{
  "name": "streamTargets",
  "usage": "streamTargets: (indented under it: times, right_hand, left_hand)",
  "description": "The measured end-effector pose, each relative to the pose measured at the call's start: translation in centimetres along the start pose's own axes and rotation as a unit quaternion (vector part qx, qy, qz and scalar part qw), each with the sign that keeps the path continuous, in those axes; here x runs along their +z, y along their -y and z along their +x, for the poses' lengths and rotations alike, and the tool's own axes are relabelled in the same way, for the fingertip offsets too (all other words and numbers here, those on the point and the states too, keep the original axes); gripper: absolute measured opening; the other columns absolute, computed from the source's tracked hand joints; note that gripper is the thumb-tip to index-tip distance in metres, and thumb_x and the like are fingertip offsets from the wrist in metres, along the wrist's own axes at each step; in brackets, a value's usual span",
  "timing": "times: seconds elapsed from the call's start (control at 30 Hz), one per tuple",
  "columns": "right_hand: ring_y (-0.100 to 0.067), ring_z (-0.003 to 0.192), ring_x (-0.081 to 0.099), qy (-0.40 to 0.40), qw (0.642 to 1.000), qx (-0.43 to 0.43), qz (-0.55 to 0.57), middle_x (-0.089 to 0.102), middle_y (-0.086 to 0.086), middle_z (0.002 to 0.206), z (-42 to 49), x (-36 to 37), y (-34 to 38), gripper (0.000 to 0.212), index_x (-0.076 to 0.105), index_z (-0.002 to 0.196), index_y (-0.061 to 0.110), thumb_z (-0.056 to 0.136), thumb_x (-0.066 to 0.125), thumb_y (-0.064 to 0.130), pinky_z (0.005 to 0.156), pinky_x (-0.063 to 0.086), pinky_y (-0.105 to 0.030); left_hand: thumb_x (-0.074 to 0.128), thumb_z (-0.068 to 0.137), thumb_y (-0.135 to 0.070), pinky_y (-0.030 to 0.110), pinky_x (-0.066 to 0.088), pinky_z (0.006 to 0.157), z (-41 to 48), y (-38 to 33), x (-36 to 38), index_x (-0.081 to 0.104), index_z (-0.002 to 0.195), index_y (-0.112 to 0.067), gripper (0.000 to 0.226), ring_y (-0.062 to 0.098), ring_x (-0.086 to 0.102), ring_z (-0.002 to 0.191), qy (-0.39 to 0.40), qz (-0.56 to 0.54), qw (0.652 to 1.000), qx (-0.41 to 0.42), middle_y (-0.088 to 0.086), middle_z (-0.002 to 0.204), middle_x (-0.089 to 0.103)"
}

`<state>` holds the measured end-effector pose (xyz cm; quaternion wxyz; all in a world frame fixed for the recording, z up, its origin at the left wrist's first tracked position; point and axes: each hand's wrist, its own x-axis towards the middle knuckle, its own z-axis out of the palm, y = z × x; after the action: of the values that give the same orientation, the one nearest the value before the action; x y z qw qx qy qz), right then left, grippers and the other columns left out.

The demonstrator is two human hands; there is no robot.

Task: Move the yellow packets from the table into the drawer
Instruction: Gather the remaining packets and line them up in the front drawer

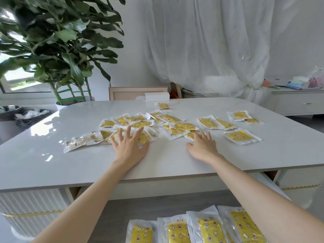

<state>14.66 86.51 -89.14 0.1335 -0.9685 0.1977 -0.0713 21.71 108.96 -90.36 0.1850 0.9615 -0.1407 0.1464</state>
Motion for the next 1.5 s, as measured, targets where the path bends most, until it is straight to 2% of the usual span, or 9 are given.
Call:
streamTargets:
  times: [0.27,0.5,0.73,0.83,1.07,1.2,1.37,1.43,1.5]
  right_hand:
    - [-0.030,0.125,0.038,-0.012,0.996,-0.044,-0.078,0.043,-0.006,0.135,0.0,-1.1,1.2,0.042,0.052,0.123,0.019,0.092,0.044,0.047,0.099,0.036,-0.044]
    - [-0.028,0.111,0.045,0.051,0.996,-0.026,0.063,0.054,0.001,0.112,-1.2,-2.0,2.5,0.026,0.054,0.095,0.025,0.077,0.065,0.039,0.079,0.035,-0.033]
    - [-0.023,0.114,0.050,0.117,0.989,0.004,0.093,0.053,0.002,0.118,-0.6,-2.9,2.2,0.071,0.045,0.124,0.020,0.067,0.082,0.039,0.091,0.045,-0.032]
    - [-0.020,0.087,0.053,0.160,0.985,0.005,0.070,0.050,0.002,0.086,-0.7,-3.3,2.1,0.060,0.051,0.099,0.013,0.063,0.085,0.046,0.067,0.042,-0.027]
    - [-0.013,0.076,0.059,0.173,0.962,-0.013,0.212,0.062,0.003,0.080,-0.9,-2.6,1.6,0.033,0.055,0.070,0.019,0.066,0.088,0.027,0.065,0.046,-0.021]
    - [-0.024,0.100,0.063,0.168,0.957,-0.037,0.235,0.069,-0.003,0.099,-0.5,-1.1,1.1,0.030,0.065,0.086,0.019,0.070,0.080,0.039,0.094,0.050,-0.036]
    - [-0.020,0.080,0.055,0.106,0.910,0.043,0.398,0.059,-0.002,0.086,-0.5,-0.6,0.8,0.007,0.055,0.090,0.014,0.086,0.058,0.019,0.060,0.042,-0.025]
    - [-0.022,0.091,0.062,0.081,0.880,0.080,0.461,0.066,-0.007,0.104,-0.2,-0.4,0.5,0.030,0.057,0.111,0.008,0.084,0.060,0.019,0.066,0.046,-0.025]
    - [-0.020,0.090,0.062,0.066,0.857,0.105,0.500,0.065,-0.009,0.113,-0.1,-0.5,0.5,0.043,0.051,0.123,0.007,0.084,0.062,0.022,0.059,0.045,-0.023]
  left_hand:
    - [0.035,0.081,-0.075,0.059,0.007,0.110,1.5,-0.2,1.1,0.038,0.136,-0.041,0.065,0.028,0.026,0.135,0.004,0.045,0.999,-0.019,0.002,0.142,0.041]
    - [0.058,0.067,-0.077,0.041,0.020,0.108,0.1,-0.3,0.4,0.046,0.132,-0.039,0.077,0.029,0.036,0.126,-0.027,-0.036,0.999,-0.001,0.006,0.132,0.045]
    - [0.074,0.062,-0.063,0.036,0.025,0.104,-0.4,-0.1,-0.2,0.050,0.130,-0.036,0.077,0.022,0.038,0.121,-0.091,-0.094,0.991,0.027,-0.001,0.120,0.047]
    - [0.078,0.063,-0.056,0.034,0.029,0.100,-0.3,-0.1,-0.1,0.052,0.129,-0.033,0.075,0.022,0.042,0.117,-0.098,-0.113,0.987,0.055,-0.001,0.113,0.048]
    - [0.070,0.064,-0.068,0.039,0.031,0.102,0.1,-0.1,-0.2,0.036,0.139,-0.027,0.092,0.030,0.045,0.125,-0.040,-0.096,0.995,0.010,0.001,0.126,0.060]
    - [0.073,0.064,-0.063,0.040,0.032,0.100,-0.2,-0.1,-0.9,0.028,0.143,-0.027,0.097,0.028,0.048,0.123,-0.038,-0.124,0.991,-0.011,0.003,0.124,0.060]
    - [0.078,0.070,-0.046,0.022,0.035,0.076,-0.5,-0.4,-1.1,0.052,0.122,-0.017,0.064,0.015,0.056,0.099,-0.076,-0.239,0.968,-0.029,-0.003,0.109,0.061]
    - [0.076,0.076,-0.037,0.021,0.034,0.063,-0.4,-0.2,-1.4,0.059,0.090,-0.015,0.032,0.009,0.049,0.070,-0.097,-0.326,0.938,-0.065,-0.006,0.077,0.055]
    - [0.073,0.080,-0.036,0.026,0.039,0.060,0.0,0.6,-1.6,0.057,0.072,-0.013,0.029,0.012,0.050,0.063,-0.114,-0.449,0.879,-0.113,-0.002,0.067,0.054]
